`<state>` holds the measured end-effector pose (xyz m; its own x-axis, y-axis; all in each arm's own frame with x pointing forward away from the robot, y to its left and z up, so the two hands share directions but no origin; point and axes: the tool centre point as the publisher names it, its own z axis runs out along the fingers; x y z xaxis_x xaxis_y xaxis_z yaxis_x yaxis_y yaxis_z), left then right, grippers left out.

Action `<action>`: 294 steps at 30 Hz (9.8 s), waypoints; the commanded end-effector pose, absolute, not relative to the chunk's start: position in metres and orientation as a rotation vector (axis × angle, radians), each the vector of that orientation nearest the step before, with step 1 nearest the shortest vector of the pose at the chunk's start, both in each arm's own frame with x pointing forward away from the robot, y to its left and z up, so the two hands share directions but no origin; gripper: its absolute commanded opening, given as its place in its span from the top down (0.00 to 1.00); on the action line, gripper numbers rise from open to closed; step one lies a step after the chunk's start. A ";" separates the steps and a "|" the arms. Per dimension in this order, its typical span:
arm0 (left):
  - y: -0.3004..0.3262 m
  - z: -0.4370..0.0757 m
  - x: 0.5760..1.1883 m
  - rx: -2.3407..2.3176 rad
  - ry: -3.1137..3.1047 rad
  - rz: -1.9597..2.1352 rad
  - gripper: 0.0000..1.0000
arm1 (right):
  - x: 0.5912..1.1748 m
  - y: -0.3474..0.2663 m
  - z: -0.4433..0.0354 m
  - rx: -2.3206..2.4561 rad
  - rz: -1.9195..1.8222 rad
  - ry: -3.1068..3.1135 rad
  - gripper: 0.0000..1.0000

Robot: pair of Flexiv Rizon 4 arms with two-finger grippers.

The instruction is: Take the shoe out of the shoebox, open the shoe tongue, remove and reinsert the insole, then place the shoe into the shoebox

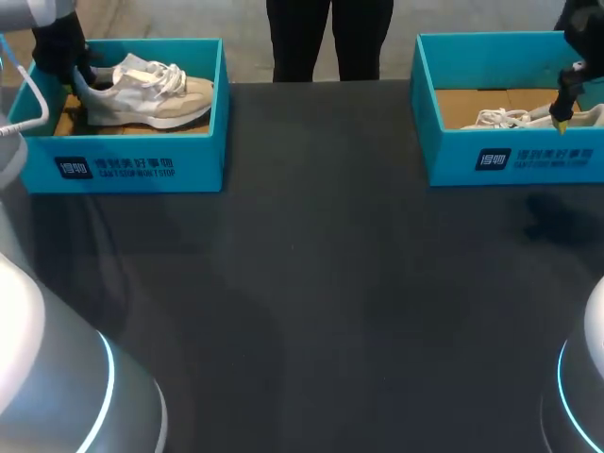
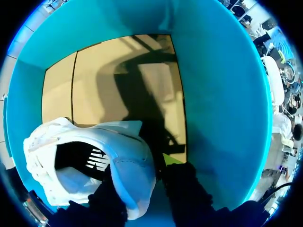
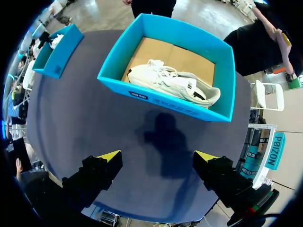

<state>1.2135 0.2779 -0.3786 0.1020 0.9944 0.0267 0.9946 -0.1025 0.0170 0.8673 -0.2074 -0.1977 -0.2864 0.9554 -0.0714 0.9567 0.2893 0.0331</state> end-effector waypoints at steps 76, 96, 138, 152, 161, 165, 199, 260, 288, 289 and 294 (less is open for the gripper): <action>0.269 -0.150 1.189 -2.282 -2.066 -0.250 1.00 | 0.867 -0.207 -0.198 1.829 -0.028 2.457 0.00; 0.213 -0.149 1.070 -2.164 -2.121 -0.314 1.00 | 0.867 -0.207 -0.198 1.829 -0.028 2.457 0.00; 0.061 -0.147 0.858 -2.125 -2.208 -0.292 1.00 | 0.867 -0.207 -0.198 1.829 -0.028 2.457 0.00; 0.006 -0.163 0.807 -2.173 -2.164 -0.297 1.00 | 0.867 -0.207 -0.198 1.829 -0.028 2.457 0.00; -0.021 -0.181 0.785 -2.230 -2.106 -0.266 1.00 | 0.867 -0.207 -0.198 1.829 -0.028 2.457 0.00; -0.029 -0.190 0.779 -2.253 -2.086 -0.273 1.00 | 0.867 -0.207 -0.198 1.829 -0.028 2.457 0.00; -0.058 -0.336 0.751 -2.203 -2.021 -0.194 1.00 | 0.867 -0.207 -0.198 1.829 -0.028 2.457 0.00; -0.038 -0.305 0.744 -1.845 -2.527 0.013 0.00 | 0.867 -0.207 -0.198 1.829 -0.028 2.457 0.00; 0.002 -0.285 0.731 -1.378 -2.542 0.840 0.00 | 0.867 -0.207 -0.198 1.829 -0.028 2.457 0.00; 0.004 -0.286 0.732 -1.375 -2.540 0.841 0.00 | 0.867 -0.207 -0.198 1.829 -0.028 2.457 0.00; 0.004 -0.286 0.732 -1.375 -2.540 0.841 0.00 | 0.867 -0.207 -0.198 1.829 -0.028 2.457 0.00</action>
<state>0.7330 0.0028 -0.2849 -0.5738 0.8075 -0.1363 0.7299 0.4289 -0.5322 0.8672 -0.2074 -0.1977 -0.2864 0.9554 -0.0718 0.9567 0.2893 0.0330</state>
